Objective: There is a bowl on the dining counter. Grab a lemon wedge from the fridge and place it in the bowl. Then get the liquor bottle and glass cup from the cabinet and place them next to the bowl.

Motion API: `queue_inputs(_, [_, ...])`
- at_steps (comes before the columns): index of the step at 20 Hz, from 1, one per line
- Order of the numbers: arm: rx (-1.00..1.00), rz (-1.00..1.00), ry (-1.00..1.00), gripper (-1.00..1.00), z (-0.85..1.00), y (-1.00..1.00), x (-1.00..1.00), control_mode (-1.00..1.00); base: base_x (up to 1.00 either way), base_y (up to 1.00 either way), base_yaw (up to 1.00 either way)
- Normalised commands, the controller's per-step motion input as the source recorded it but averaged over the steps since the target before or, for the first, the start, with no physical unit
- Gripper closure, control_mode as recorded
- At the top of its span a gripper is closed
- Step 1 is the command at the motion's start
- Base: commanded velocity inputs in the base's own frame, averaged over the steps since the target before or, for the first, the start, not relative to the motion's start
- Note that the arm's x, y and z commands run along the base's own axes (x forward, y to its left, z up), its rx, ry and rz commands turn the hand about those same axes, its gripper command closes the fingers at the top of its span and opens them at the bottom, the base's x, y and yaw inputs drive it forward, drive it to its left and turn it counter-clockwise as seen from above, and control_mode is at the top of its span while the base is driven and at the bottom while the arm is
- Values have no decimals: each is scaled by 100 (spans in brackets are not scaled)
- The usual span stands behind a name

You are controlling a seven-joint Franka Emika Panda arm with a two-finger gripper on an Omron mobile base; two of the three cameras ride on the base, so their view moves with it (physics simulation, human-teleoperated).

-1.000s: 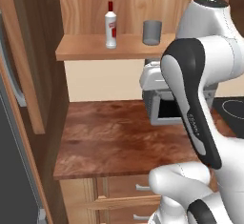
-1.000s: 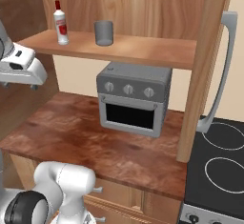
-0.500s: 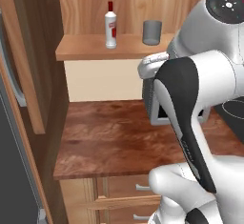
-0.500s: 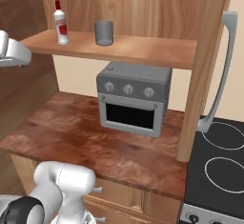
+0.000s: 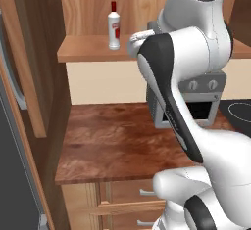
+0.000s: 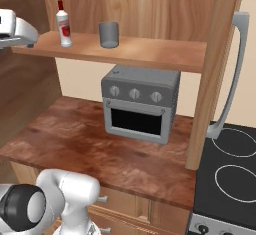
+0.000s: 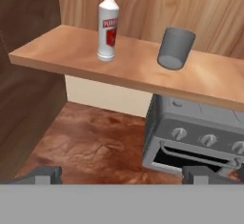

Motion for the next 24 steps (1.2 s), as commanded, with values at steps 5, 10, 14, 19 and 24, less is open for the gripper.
queue_inputs(5, [0, 1, -4, -100, 13, 16, 69, -100, 0, 0, 0])
queue_inputs(10, [0, 0, -8, -100, 0, 5, 63, -100, 0, 0, 0])
queue_inputs(14, [0, 0, -6, -100, 0, 2, 67, -100, 0, 0, 0])
queue_inputs(19, [0, 0, -5, -100, -2, 6, 53, -100, 0, 0, 0])
queue_inputs(24, [0, 0, -4, -100, 0, 16, 46, -100, 0, 0, 0])
